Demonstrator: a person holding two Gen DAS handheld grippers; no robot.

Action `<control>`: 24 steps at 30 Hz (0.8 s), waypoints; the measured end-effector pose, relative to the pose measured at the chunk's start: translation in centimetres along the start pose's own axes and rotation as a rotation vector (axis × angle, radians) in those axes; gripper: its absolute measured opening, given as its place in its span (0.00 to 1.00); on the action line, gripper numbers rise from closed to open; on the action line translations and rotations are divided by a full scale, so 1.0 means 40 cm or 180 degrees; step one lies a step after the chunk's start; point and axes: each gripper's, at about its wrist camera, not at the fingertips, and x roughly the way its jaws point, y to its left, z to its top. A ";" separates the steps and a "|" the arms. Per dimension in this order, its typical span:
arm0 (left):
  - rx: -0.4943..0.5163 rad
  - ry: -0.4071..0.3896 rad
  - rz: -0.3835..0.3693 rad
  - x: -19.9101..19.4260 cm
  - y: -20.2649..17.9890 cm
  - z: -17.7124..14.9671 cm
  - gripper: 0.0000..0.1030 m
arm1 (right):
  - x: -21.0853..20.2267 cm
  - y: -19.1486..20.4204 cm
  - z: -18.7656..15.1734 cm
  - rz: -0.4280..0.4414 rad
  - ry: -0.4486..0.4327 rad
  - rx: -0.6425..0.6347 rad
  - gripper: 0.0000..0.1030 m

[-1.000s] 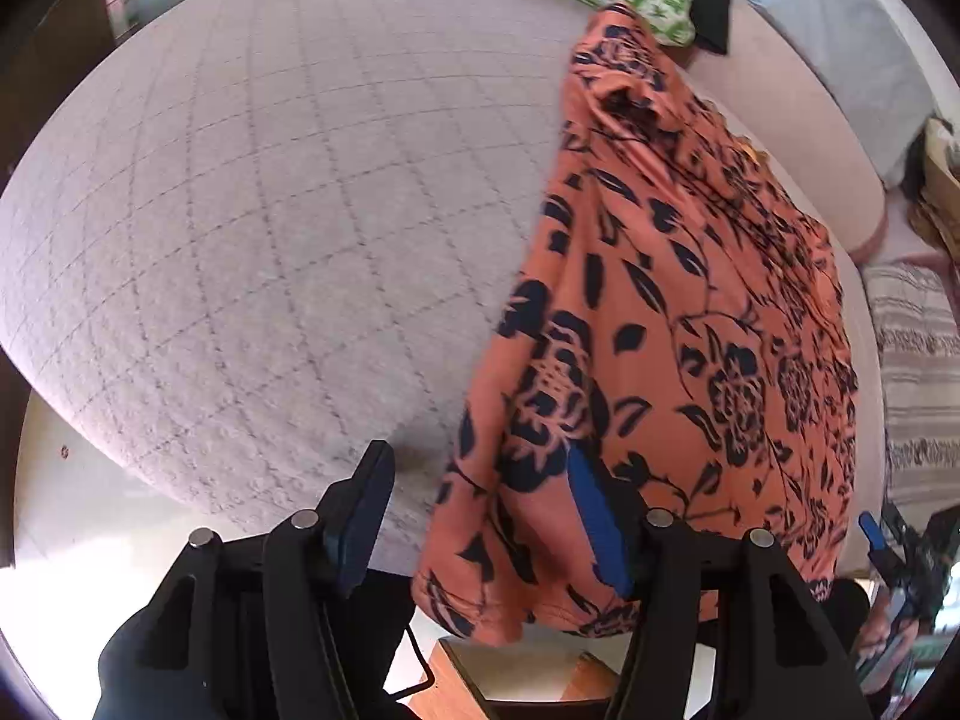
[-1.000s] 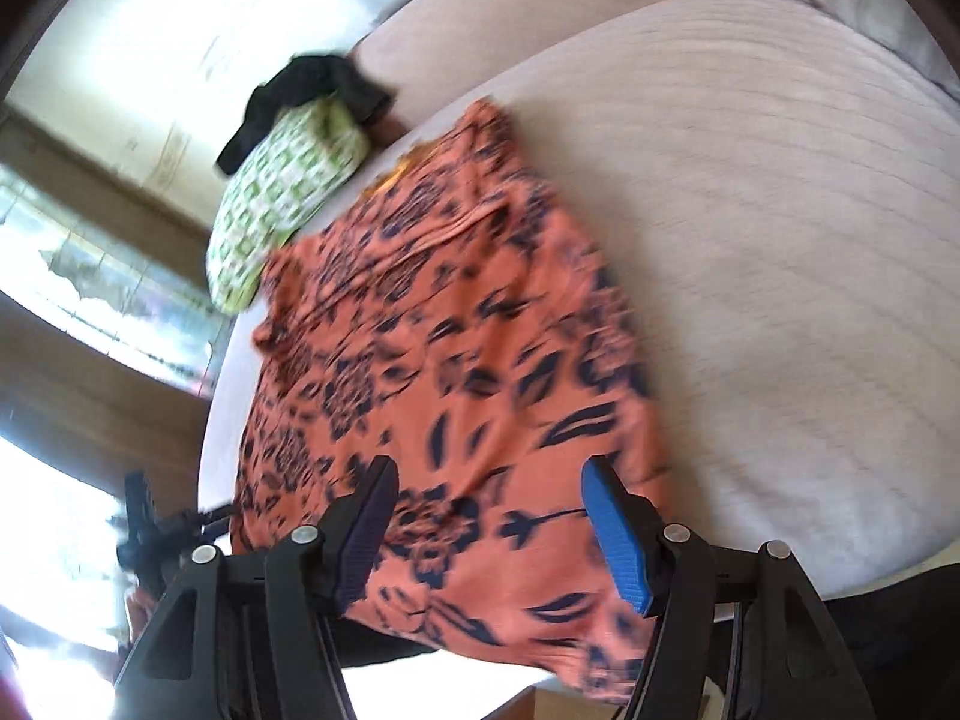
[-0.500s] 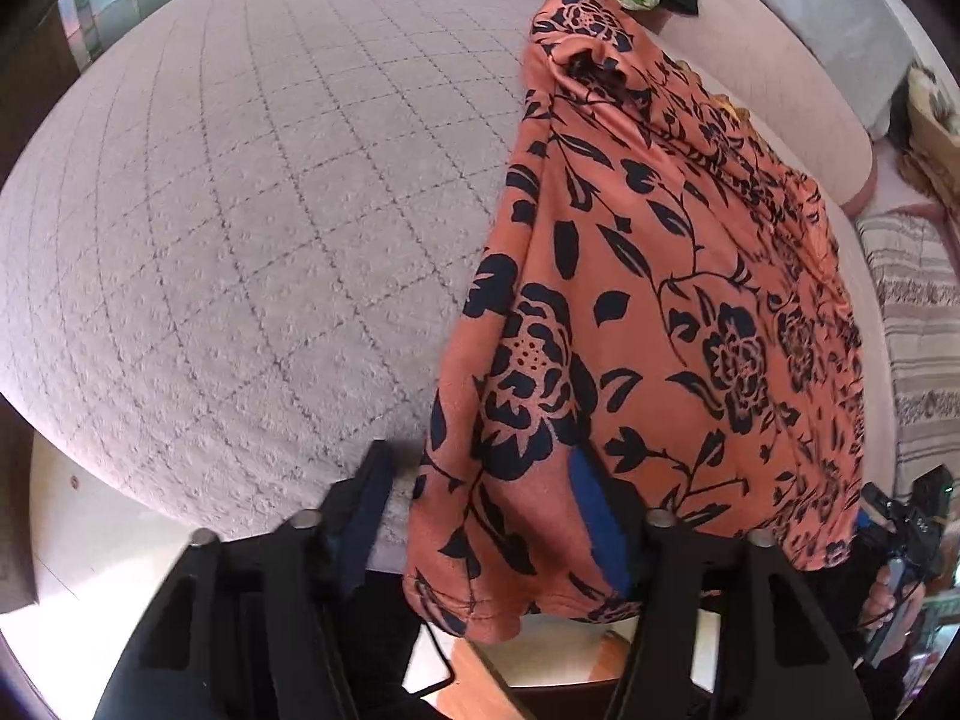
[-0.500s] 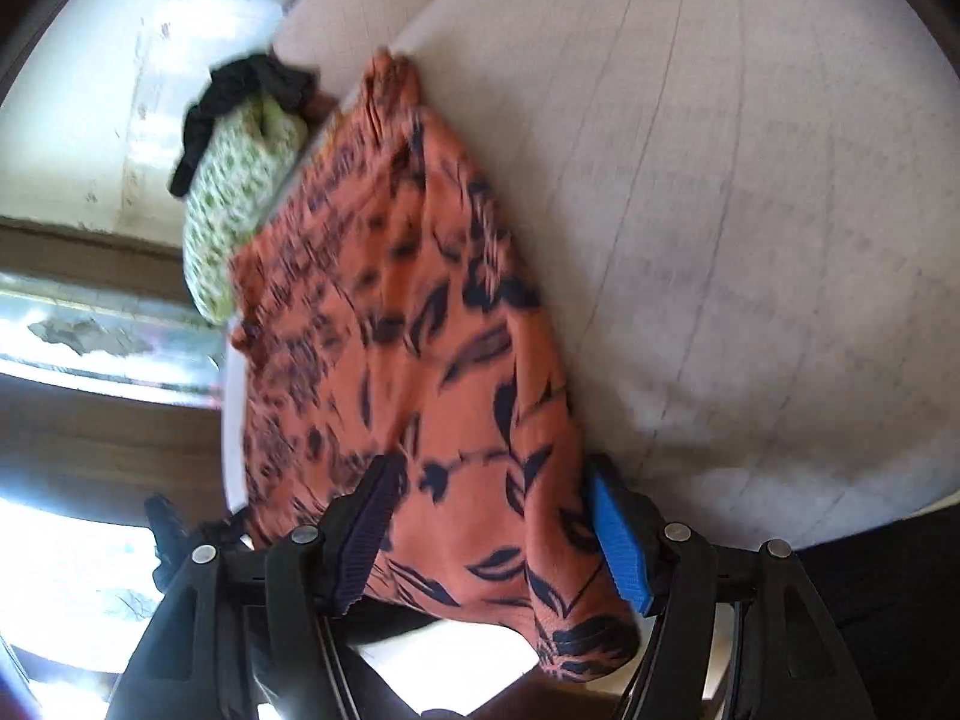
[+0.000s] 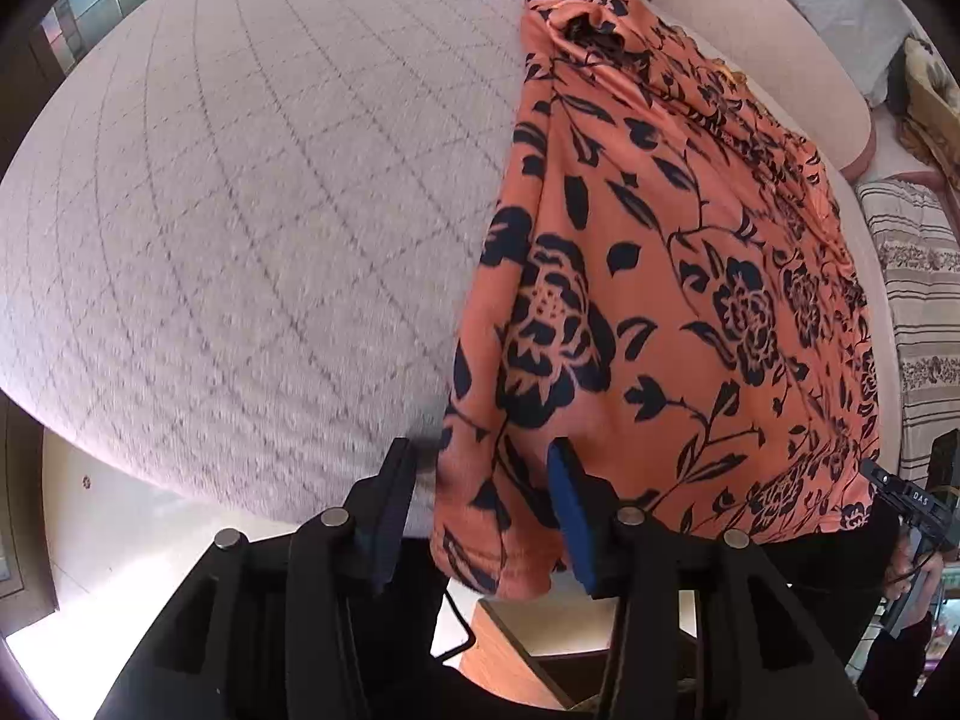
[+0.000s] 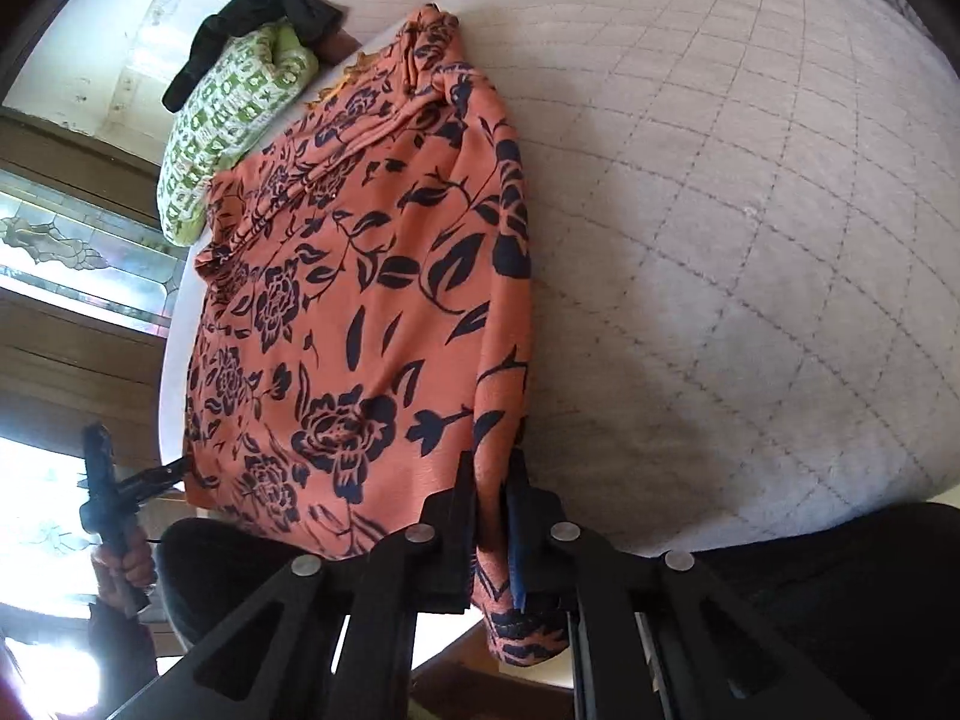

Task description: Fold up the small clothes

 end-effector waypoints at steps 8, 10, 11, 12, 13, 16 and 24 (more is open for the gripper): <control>0.0295 0.0037 0.0297 0.028 -0.055 -0.012 0.22 | 0.035 0.008 -0.014 -0.0416 0.0155 -0.0152 0.28; 0.0324 0.0022 0.0264 0.031 -0.076 -0.002 0.11 | 0.036 0.014 -0.020 -0.0384 0.0130 -0.0174 0.38; 0.0347 0.0018 0.0278 0.033 -0.081 0.000 0.11 | 0.037 0.018 -0.021 -0.0337 0.0145 -0.0184 0.53; 0.0350 0.0022 0.0293 0.036 -0.086 0.011 0.11 | 0.036 0.019 -0.023 -0.0280 0.0173 -0.0191 0.61; 0.0347 0.0027 0.0300 0.039 -0.092 0.012 0.11 | 0.035 0.021 -0.024 -0.0239 0.0186 -0.0192 0.64; 0.0293 0.0064 0.0253 0.046 -0.101 0.017 0.13 | 0.016 0.018 -0.026 -0.0319 0.0065 -0.0192 0.64; 0.0349 0.0020 0.0198 0.036 -0.085 0.009 0.10 | 0.031 0.011 -0.035 -0.0504 0.0175 -0.0325 0.13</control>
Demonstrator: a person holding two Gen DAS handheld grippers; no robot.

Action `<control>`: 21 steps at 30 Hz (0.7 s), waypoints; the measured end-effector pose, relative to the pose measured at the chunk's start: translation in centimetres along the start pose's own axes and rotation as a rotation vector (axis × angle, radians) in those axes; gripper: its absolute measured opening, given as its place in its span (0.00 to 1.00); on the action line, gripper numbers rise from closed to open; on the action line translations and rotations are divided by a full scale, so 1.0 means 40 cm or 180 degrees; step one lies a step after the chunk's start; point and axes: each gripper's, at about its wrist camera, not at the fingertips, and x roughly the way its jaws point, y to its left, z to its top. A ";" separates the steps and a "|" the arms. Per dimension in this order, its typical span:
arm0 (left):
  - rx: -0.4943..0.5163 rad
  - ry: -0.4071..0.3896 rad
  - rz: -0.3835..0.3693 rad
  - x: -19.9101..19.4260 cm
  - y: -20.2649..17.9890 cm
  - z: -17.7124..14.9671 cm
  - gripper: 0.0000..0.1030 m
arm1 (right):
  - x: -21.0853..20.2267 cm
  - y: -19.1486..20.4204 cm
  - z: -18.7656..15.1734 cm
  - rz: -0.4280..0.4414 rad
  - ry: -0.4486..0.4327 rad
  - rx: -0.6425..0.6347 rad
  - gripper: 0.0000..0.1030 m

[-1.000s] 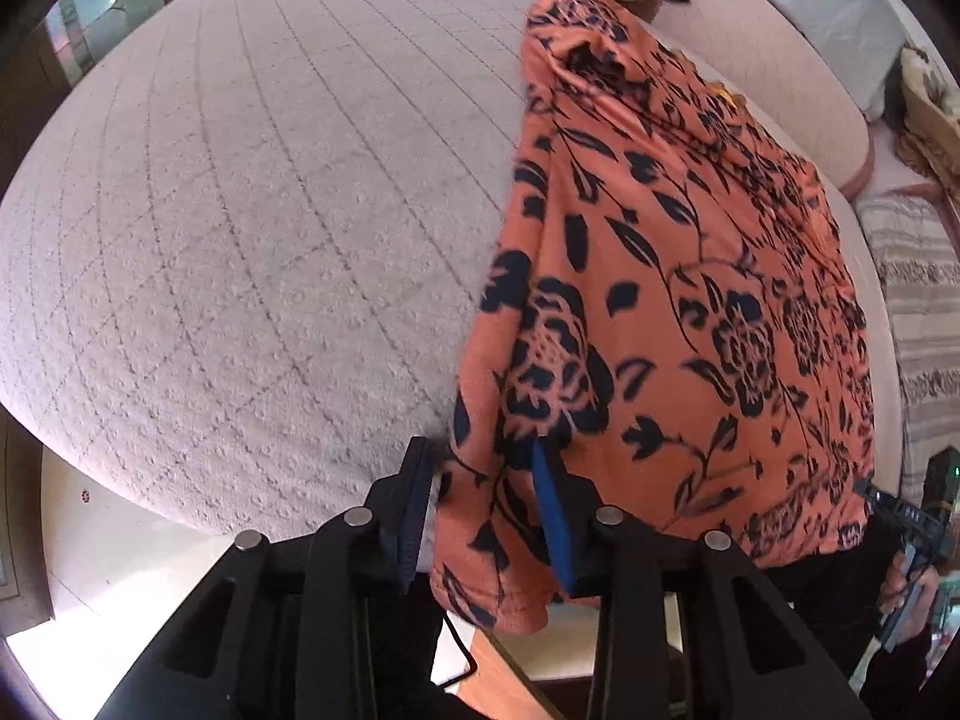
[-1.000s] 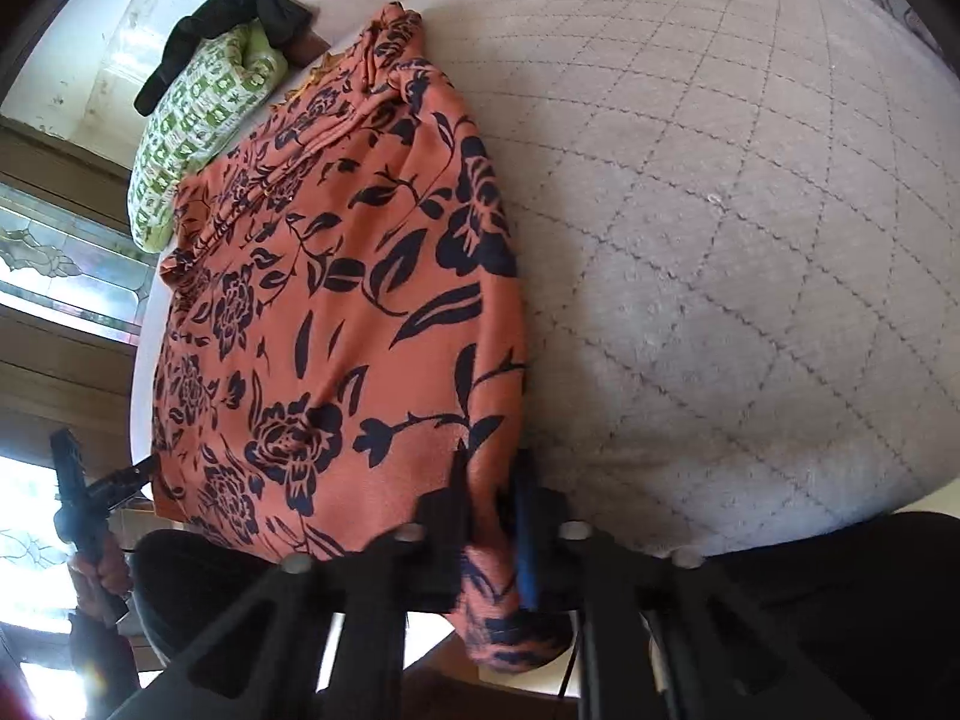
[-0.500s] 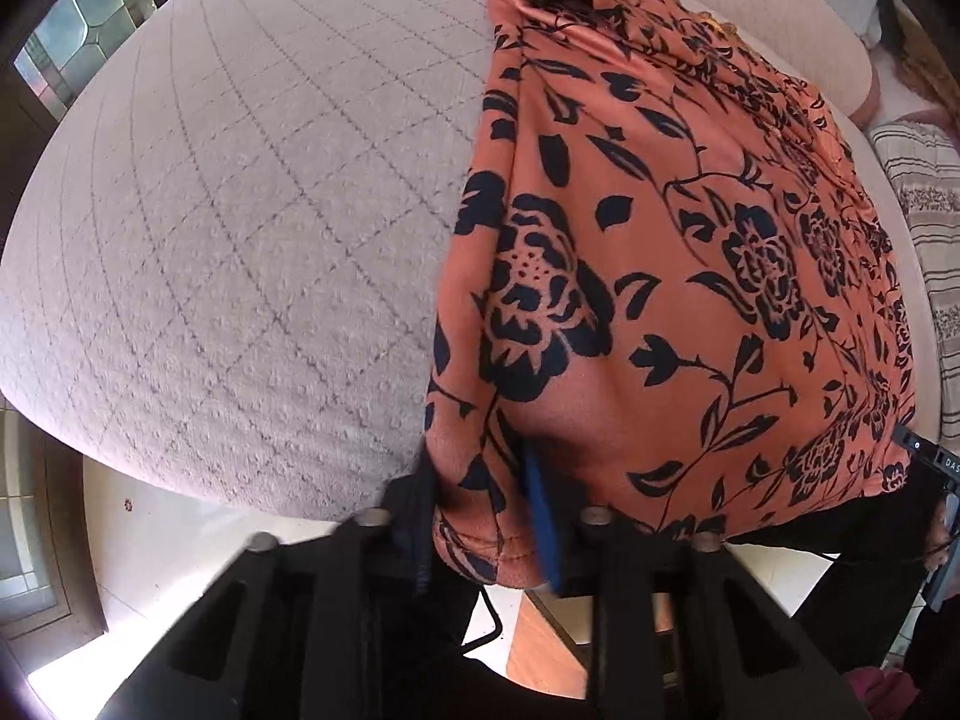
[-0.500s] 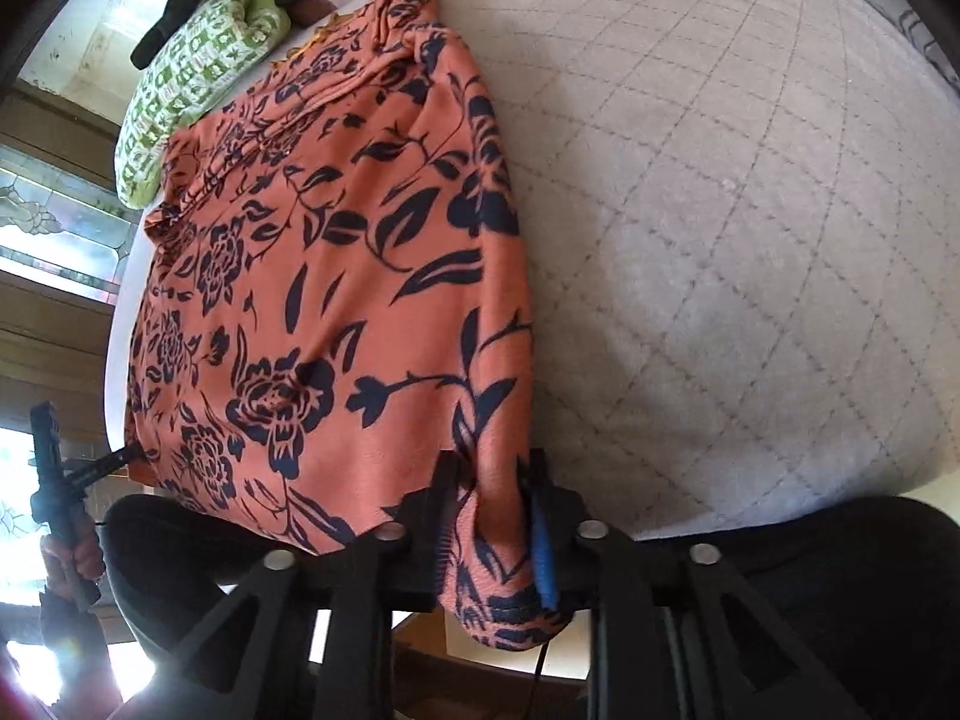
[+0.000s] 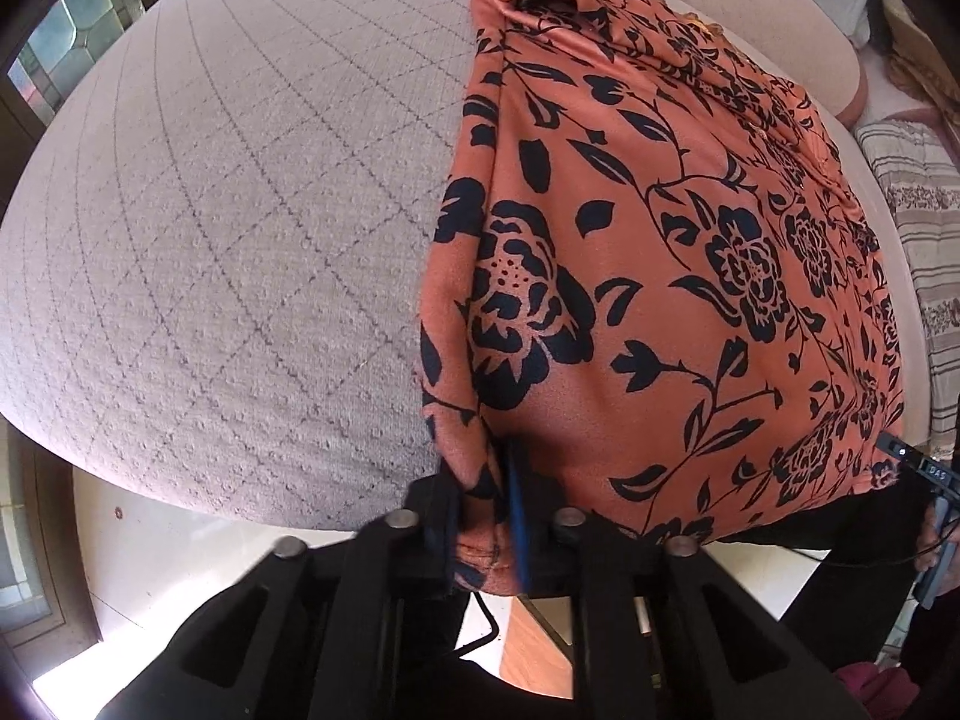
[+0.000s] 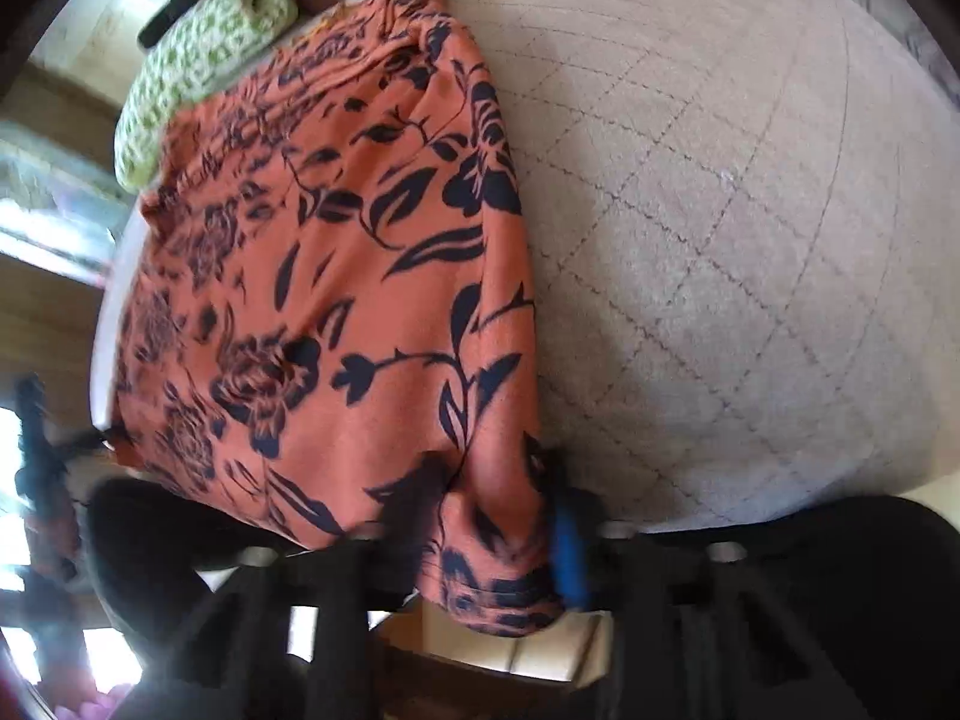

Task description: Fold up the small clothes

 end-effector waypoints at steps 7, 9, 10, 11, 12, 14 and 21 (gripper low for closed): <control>-0.0023 -0.0085 -0.0236 -0.077 0.011 0.014 0.08 | -0.051 0.046 0.028 0.0550 -0.0063 -0.0057 0.06; -0.0040 -0.0165 -0.0320 -0.111 0.019 0.038 0.08 | -0.071 0.056 0.058 0.0721 -0.0142 -0.0041 0.06; -0.0054 -0.0208 -0.0387 -0.130 0.025 0.056 0.08 | -0.084 0.061 0.076 0.0822 -0.0203 -0.0026 0.06; -0.0071 -0.0244 -0.0453 -0.149 0.032 0.076 0.08 | -0.096 0.062 0.096 0.0917 -0.0263 0.0001 0.06; -0.0080 -0.0271 -0.0486 -0.161 0.035 0.093 0.08 | -0.109 0.064 0.117 0.0984 -0.0318 0.0028 0.06; -0.0072 -0.0342 -0.0536 -0.191 0.041 0.148 0.08 | -0.133 0.074 0.175 0.1036 -0.0478 0.0067 0.06; -0.0061 -0.0531 -0.0487 -0.241 0.043 0.458 0.08 | -0.181 0.081 0.467 0.1046 -0.1005 0.0278 0.06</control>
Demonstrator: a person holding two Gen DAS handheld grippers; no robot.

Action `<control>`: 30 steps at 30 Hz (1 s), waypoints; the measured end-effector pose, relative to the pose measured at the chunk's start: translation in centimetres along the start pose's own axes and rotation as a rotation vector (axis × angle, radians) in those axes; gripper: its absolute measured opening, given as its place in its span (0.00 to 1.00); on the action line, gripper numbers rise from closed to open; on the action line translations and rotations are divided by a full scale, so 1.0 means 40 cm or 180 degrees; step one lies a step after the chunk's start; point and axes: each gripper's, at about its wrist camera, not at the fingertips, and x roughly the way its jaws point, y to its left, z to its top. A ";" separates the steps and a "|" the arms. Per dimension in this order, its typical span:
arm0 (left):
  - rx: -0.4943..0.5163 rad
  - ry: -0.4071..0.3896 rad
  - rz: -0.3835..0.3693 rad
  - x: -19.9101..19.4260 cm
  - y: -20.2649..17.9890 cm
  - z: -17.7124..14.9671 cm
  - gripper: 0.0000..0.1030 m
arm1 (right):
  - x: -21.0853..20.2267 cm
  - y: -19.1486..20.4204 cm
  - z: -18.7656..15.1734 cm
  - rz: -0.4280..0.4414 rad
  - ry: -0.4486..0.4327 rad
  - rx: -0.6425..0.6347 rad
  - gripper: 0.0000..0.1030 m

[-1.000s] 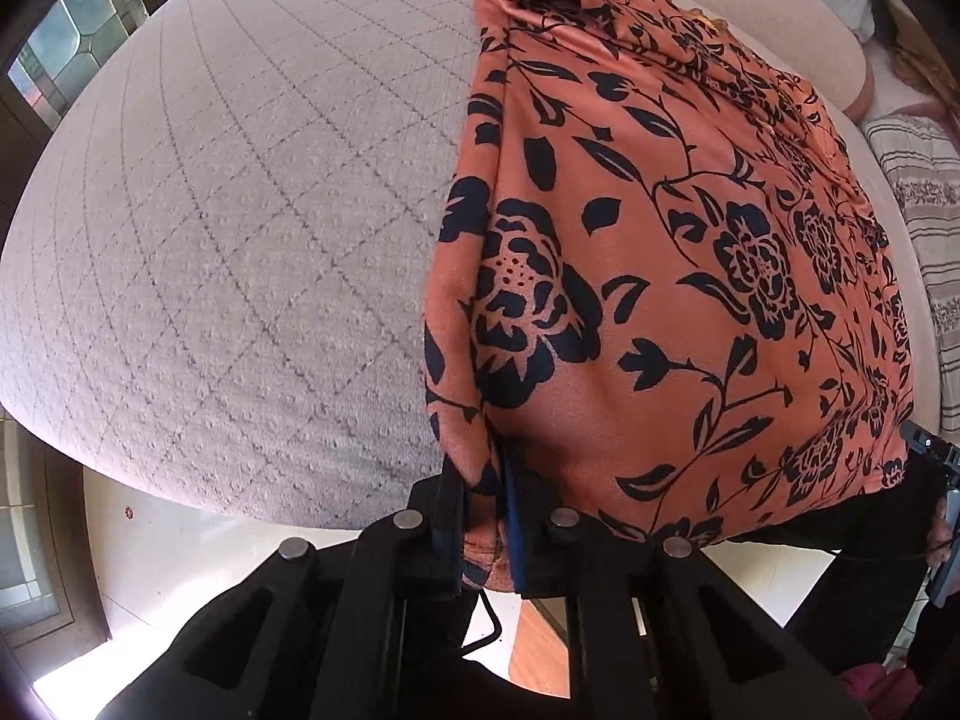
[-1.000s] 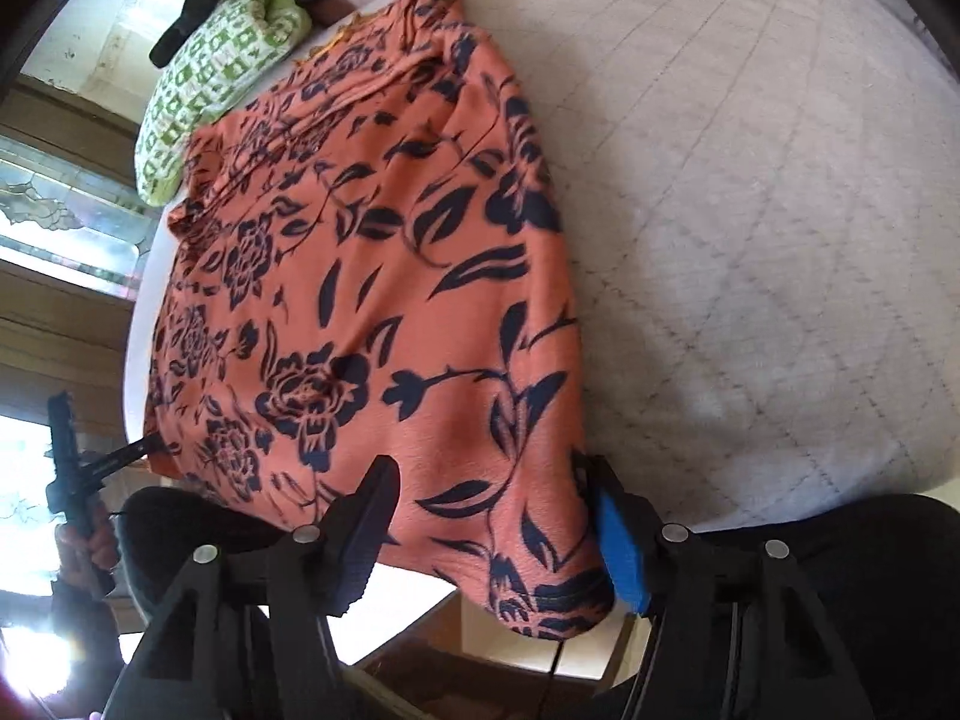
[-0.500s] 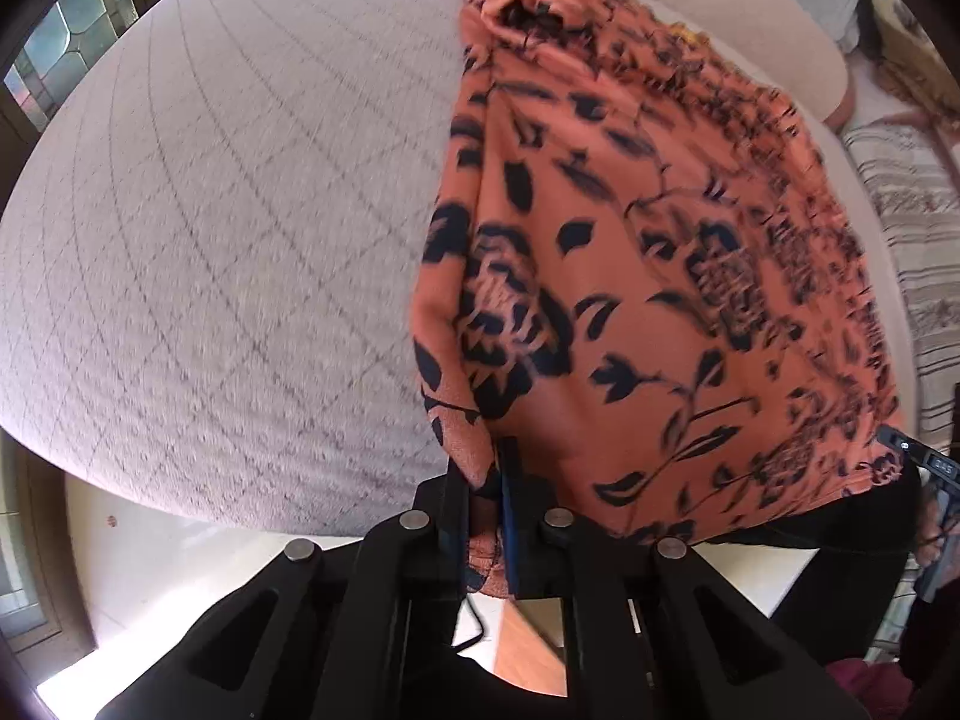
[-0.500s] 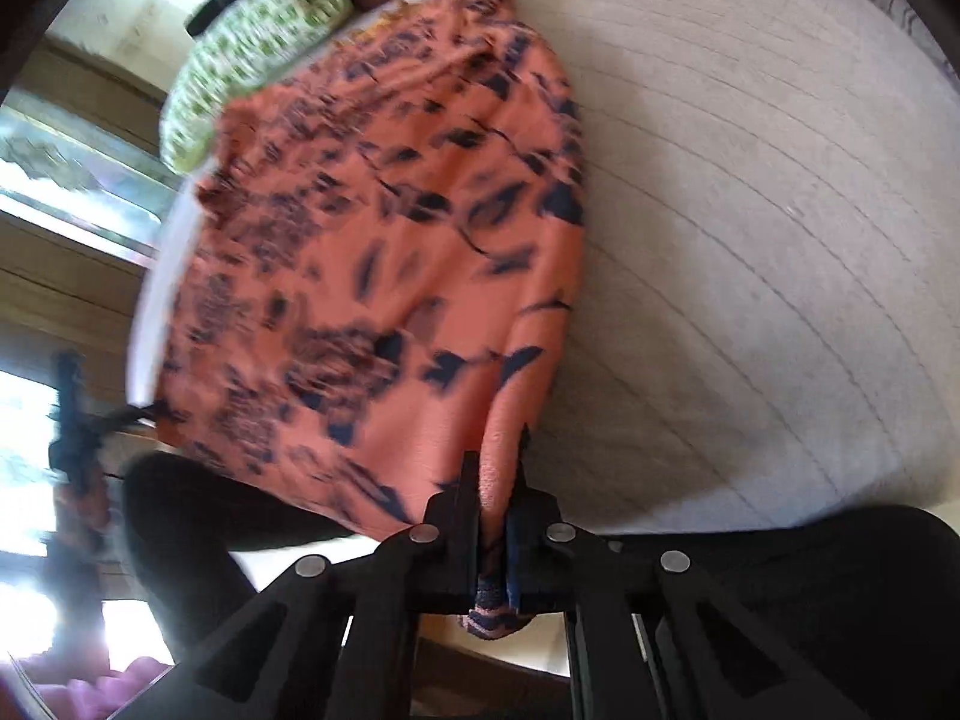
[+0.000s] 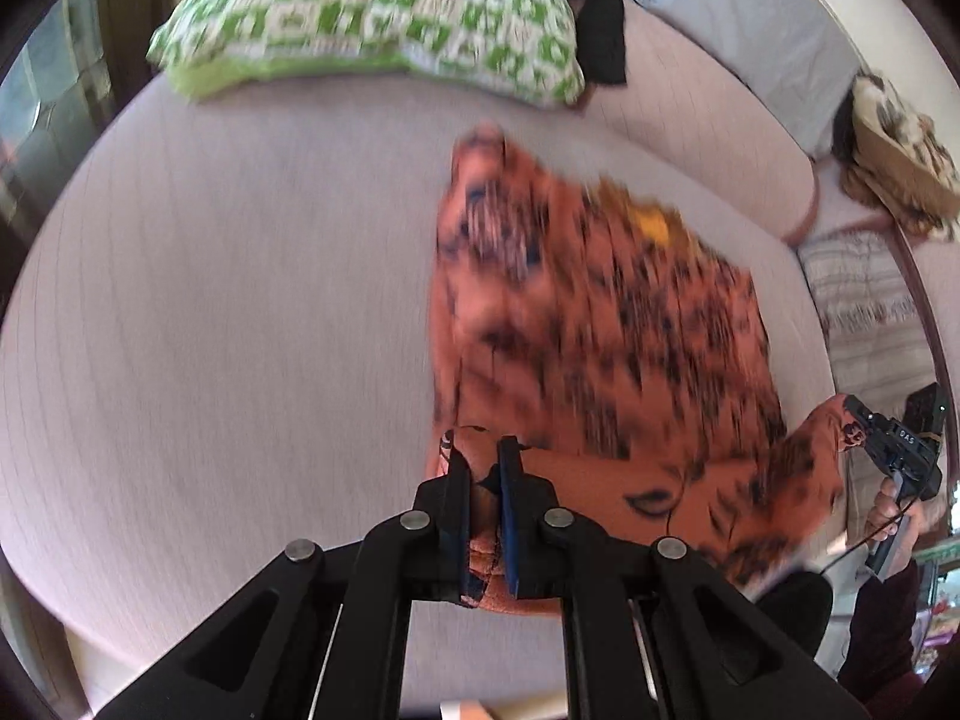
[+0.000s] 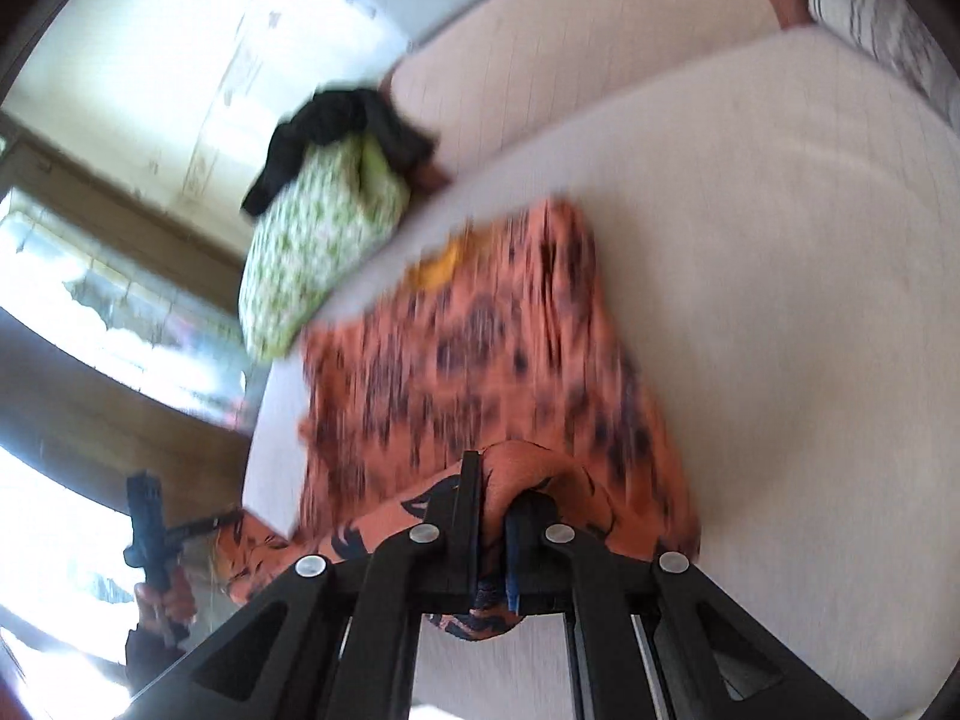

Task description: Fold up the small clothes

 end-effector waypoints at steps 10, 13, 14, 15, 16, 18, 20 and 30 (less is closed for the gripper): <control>-0.0893 -0.0307 0.0167 0.304 0.048 0.373 0.12 | 0.255 -0.124 0.363 0.0075 -0.0710 0.0867 0.09; -0.0834 -0.0475 0.0229 0.338 0.052 0.341 0.12 | 0.338 -0.176 0.363 -0.0044 -0.0577 0.1114 0.11; -0.0771 -0.0595 0.0193 0.325 0.051 0.328 0.12 | 0.345 -0.190 0.354 -0.0040 -0.0625 0.1101 0.11; -0.0701 -0.0704 0.0117 0.303 0.053 0.318 0.12 | 0.345 -0.201 0.348 0.0009 -0.0659 0.1073 0.10; -0.0693 -0.0784 0.0035 0.283 0.059 0.311 0.12 | 0.338 -0.215 0.343 0.0071 -0.0669 0.1049 0.10; -0.0850 -0.1051 -0.0063 0.225 0.086 0.299 0.26 | 0.316 -0.250 0.338 0.0234 -0.0680 0.1099 0.10; -0.1080 -0.1392 -0.0195 0.166 0.119 0.283 0.69 | 0.300 -0.287 0.334 0.0414 -0.0731 0.1273 0.10; -0.1345 -0.1356 0.0475 0.125 0.022 0.026 0.72 | 0.157 -0.212 0.311 0.0271 -0.1312 0.1289 0.88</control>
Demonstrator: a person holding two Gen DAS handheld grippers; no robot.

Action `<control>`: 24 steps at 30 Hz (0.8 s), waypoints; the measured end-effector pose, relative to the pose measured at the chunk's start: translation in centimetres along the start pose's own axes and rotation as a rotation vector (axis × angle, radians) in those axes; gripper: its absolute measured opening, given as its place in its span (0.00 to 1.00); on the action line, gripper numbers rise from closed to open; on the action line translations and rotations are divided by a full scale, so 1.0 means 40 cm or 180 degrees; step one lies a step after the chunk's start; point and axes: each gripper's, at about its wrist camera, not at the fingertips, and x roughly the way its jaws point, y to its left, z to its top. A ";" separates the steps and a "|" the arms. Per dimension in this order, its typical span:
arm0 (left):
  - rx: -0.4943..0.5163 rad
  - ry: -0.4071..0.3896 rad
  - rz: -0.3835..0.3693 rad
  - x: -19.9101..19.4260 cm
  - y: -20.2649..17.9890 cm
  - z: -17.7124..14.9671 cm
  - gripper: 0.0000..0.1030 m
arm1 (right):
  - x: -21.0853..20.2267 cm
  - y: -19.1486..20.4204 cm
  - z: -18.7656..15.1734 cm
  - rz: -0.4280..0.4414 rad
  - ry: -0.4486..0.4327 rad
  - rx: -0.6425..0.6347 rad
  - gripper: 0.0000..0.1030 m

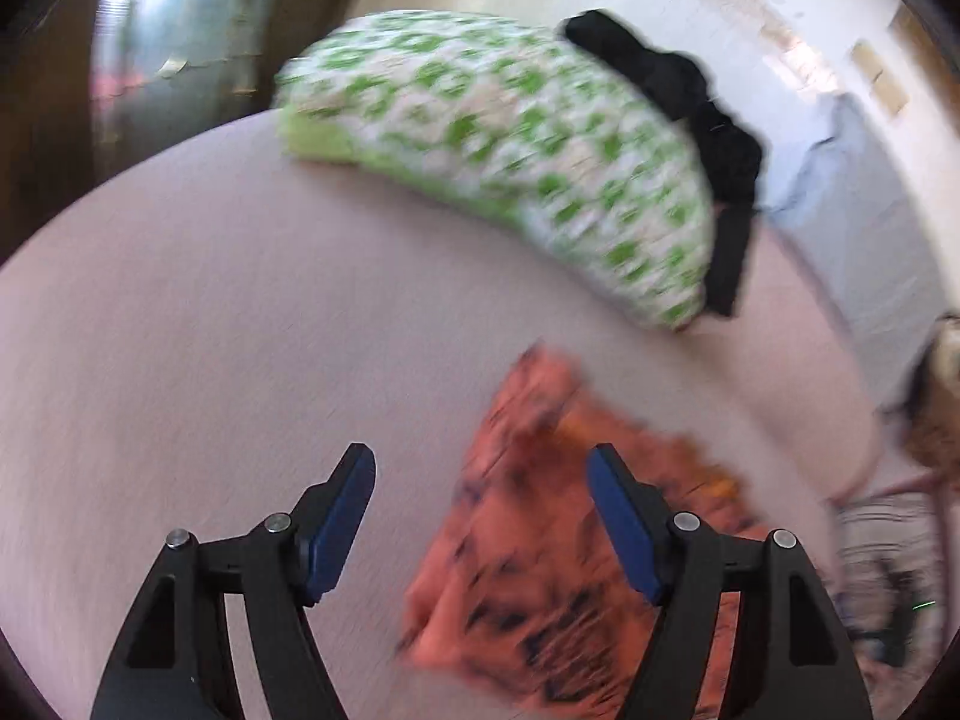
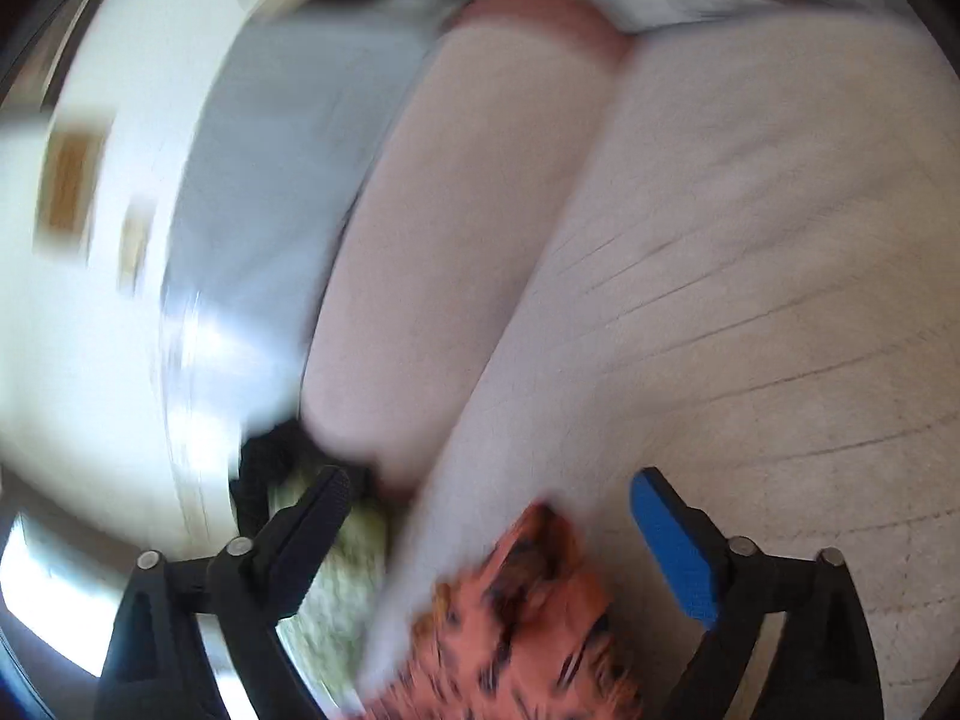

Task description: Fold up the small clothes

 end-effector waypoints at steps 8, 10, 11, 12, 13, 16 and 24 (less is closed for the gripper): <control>0.0314 -0.0022 0.0905 0.066 -0.006 -0.074 0.72 | 0.268 0.376 -0.525 -0.0400 0.1723 -0.2300 0.40; 0.0379 -0.0026 0.1010 0.078 -0.003 -0.069 0.72 | 0.336 0.406 -0.629 -0.0366 0.1987 -0.2410 0.40; 0.0349 0.0013 0.0983 0.087 0.002 -0.062 0.72 | 0.391 0.426 -0.685 -0.0423 0.2117 -0.2491 0.40; 0.0308 0.0049 0.0947 0.092 0.007 -0.055 0.72 | 0.430 0.438 -0.721 -0.0482 0.2180 -0.2570 0.40; 0.0303 0.0059 0.0940 0.096 0.009 -0.049 0.72 | 0.472 0.454 -0.748 -0.0563 0.2185 -0.2659 0.40; 0.0375 0.0041 0.1039 0.129 -0.010 -0.030 0.72 | 0.590 0.512 -0.741 -0.0715 0.1880 -0.2674 0.41; 0.0541 -0.0063 0.1056 0.128 -0.063 -0.024 0.72 | 0.536 0.493 -0.482 -0.0721 0.0824 -0.2046 0.41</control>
